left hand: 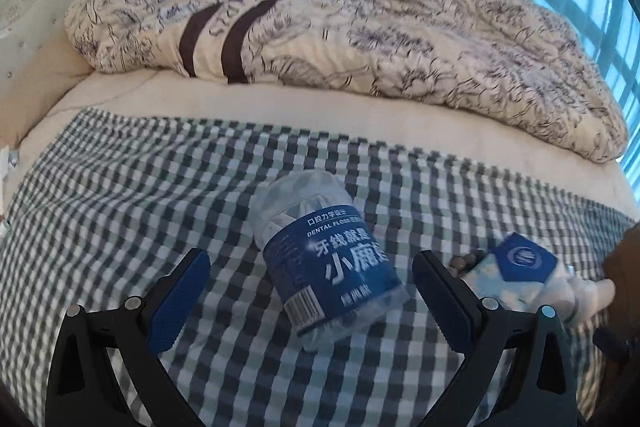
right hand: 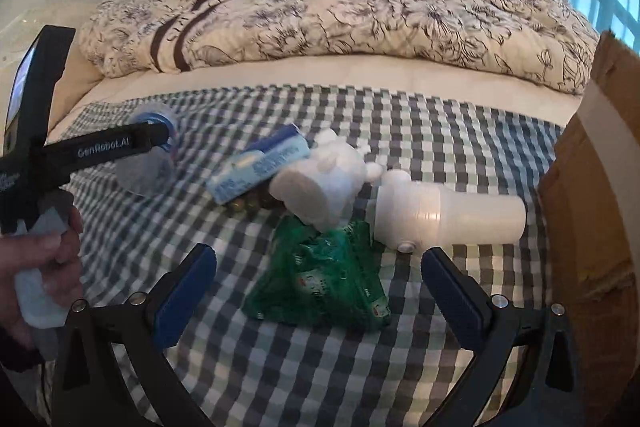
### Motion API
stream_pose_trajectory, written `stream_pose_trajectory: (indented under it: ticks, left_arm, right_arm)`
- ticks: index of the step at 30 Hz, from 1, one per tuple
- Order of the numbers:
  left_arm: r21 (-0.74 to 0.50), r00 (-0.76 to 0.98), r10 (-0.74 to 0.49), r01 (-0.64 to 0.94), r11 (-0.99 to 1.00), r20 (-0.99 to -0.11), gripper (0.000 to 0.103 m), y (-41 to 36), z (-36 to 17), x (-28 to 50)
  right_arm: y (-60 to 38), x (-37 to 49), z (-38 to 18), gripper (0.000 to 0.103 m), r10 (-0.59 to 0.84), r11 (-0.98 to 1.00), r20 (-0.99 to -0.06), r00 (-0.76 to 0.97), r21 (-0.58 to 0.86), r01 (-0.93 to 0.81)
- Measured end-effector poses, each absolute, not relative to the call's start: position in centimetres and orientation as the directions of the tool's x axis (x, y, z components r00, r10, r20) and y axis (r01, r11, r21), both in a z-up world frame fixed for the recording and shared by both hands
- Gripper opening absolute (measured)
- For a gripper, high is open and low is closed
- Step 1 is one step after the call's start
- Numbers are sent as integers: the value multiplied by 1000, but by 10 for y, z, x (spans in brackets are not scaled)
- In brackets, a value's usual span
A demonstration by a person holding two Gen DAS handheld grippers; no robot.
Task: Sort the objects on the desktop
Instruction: 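Grasp the clear blue-labelled floss container with the left gripper while the right gripper grasps the green packet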
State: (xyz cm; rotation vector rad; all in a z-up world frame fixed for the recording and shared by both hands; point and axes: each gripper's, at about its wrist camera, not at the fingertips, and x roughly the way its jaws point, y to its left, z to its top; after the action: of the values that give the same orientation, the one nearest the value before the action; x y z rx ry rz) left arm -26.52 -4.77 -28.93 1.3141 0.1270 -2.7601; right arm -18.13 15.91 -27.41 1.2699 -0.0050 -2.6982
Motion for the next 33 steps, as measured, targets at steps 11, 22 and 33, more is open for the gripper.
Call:
stream_pose_trajectory:
  ticks: [11, 22, 33]
  left_arm:
    - [-68, -583, -22, 131, -989, -813, 77, -56, -309, -264]
    - [-34, -616, -39, 106, -994, -787, 62, -61, -301, -244]
    - [-34, -651, -45, 107, -994, -758, 62, -70, -267, -203]
  right_arm:
    - [156, -191, -294, 103, -119, -989, -786, -606, 37, 145]
    - [144, -194, -305, 63, -94, -981, -794, -601, -31, 193]
    - [145, -173, -289, 47, -124, -980, -796, -593, 3, 200]
